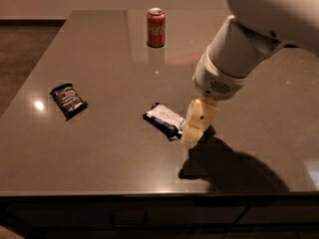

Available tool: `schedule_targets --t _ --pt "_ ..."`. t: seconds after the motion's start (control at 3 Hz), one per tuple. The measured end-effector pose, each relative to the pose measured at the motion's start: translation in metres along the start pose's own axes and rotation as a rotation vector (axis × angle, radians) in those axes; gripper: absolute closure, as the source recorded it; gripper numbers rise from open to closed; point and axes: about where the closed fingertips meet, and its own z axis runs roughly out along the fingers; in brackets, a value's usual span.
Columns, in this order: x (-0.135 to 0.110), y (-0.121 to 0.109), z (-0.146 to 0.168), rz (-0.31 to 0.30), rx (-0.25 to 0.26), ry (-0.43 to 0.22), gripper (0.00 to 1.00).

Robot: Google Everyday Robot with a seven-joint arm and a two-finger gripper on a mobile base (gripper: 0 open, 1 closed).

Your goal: Move rxbar blueberry near rxbar chocolate

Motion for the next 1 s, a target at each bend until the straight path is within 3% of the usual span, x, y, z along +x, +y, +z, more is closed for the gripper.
schedule_targets --t 1.0 --pt "-0.028 -0.012 0.055 0.01 -0.053 -0.053 0.0"
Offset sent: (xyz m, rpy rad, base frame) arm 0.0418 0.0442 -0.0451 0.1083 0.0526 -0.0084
